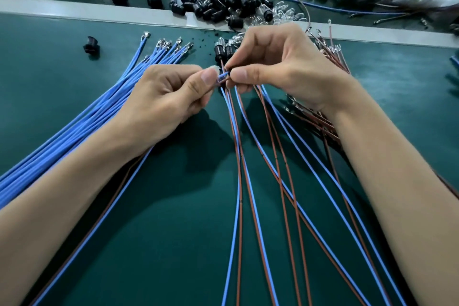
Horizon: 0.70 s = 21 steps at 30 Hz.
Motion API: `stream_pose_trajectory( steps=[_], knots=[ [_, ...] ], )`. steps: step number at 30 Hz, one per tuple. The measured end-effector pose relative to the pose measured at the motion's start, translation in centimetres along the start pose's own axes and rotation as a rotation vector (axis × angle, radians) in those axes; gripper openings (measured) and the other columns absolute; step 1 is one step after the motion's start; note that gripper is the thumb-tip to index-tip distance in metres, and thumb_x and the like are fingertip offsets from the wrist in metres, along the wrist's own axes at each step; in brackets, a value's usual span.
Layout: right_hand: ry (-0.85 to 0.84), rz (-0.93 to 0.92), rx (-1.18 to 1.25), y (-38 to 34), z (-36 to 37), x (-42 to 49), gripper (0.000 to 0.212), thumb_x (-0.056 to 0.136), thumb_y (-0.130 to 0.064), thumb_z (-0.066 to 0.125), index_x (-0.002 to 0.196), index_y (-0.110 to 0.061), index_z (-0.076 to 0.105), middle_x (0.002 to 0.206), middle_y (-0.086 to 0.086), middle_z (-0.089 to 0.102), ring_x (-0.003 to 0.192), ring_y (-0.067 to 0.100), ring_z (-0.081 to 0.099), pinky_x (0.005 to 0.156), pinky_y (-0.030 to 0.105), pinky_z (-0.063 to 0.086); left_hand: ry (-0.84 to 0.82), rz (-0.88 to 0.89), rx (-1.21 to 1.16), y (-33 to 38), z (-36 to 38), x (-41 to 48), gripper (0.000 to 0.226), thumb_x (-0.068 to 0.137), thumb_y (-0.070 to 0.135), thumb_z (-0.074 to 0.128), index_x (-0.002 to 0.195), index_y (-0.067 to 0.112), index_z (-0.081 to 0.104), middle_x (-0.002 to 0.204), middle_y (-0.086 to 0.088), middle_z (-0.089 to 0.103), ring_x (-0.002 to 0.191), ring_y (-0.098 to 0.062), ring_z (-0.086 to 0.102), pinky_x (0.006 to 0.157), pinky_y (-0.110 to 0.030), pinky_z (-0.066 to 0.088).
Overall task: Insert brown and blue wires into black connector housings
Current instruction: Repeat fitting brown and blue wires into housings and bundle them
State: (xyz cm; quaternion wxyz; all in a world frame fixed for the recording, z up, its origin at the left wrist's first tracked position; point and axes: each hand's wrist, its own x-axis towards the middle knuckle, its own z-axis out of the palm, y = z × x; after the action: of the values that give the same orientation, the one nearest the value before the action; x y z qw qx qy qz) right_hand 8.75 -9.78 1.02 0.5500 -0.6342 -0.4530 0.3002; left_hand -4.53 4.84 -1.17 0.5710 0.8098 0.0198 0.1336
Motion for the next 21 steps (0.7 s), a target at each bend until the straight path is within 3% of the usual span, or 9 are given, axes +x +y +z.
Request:
stream_pose_trajectory(
  steps=[3,9,12,15,18,21],
  knots=[
    [0.117,-0.007,0.066,0.0,-0.1,0.1,0.011,0.085,0.0,0.064,0.089,-0.009,0.061,0.075,0.001,0.068,0.066,0.01,0.065,0.066,0.021,0.052,0.016,0.023,0.018,0.1,0.3,0.0,0.04,0.097,0.029,0.047,0.063,0.009,0.053,0.044,0.005,0.042,0.042,-0.004,0.034,0.045,-0.013,0.027],
    [0.432,0.066,0.2,0.3,0.4,1.1,0.026,0.088,-0.003,0.063,0.11,-0.009,0.052,0.074,0.003,0.066,0.066,0.013,0.063,0.07,0.028,0.054,-0.093,0.028,0.111,0.6,1.7,0.2,0.046,0.093,0.03,0.056,0.056,0.003,0.053,0.047,-0.006,0.043,0.045,-0.004,0.036,0.045,-0.019,0.027],
    [0.559,0.137,0.086,0.5,0.7,1.6,0.021,0.086,-0.009,0.067,0.104,-0.011,0.055,0.074,0.007,0.068,0.059,0.01,0.062,0.056,0.022,0.05,-0.173,0.043,0.089,1.4,2.6,0.6,0.039,0.093,0.028,0.055,0.055,0.015,0.054,0.046,-0.004,0.047,0.045,-0.003,0.037,0.046,-0.015,0.029],
    [0.6,0.185,-0.06,0.8,0.7,1.6,0.013,0.084,-0.013,0.071,0.092,-0.016,0.062,0.064,0.0,0.066,0.051,0.005,0.06,0.049,0.017,0.045,-0.206,0.106,0.095,1.8,3.2,1.5,0.037,0.093,0.025,0.056,0.06,0.01,0.062,0.045,-0.005,0.049,0.043,-0.014,0.042,0.046,-0.022,0.032],
    [0.582,0.222,-0.225,1.1,0.9,1.6,0.011,0.082,-0.013,0.072,0.09,-0.014,0.065,0.061,-0.005,0.065,0.048,0.001,0.061,0.052,0.014,0.047,-0.07,0.259,0.278,1.3,3.0,2.5,0.042,0.091,0.019,0.057,0.053,0.002,0.057,0.042,-0.004,0.041,0.04,-0.016,0.037,0.044,-0.023,0.028],
    [0.585,0.247,-0.432,1.3,1.2,1.8,0.011,0.081,-0.016,0.072,0.091,-0.016,0.067,0.073,-0.001,0.068,0.066,0.01,0.066,0.067,0.017,0.051,0.064,0.321,0.494,0.4,2.2,3.1,0.045,0.091,0.017,0.057,0.049,0.007,0.041,0.045,0.002,0.028,0.041,-0.019,0.028,0.043,-0.029,0.025]
  ],
)
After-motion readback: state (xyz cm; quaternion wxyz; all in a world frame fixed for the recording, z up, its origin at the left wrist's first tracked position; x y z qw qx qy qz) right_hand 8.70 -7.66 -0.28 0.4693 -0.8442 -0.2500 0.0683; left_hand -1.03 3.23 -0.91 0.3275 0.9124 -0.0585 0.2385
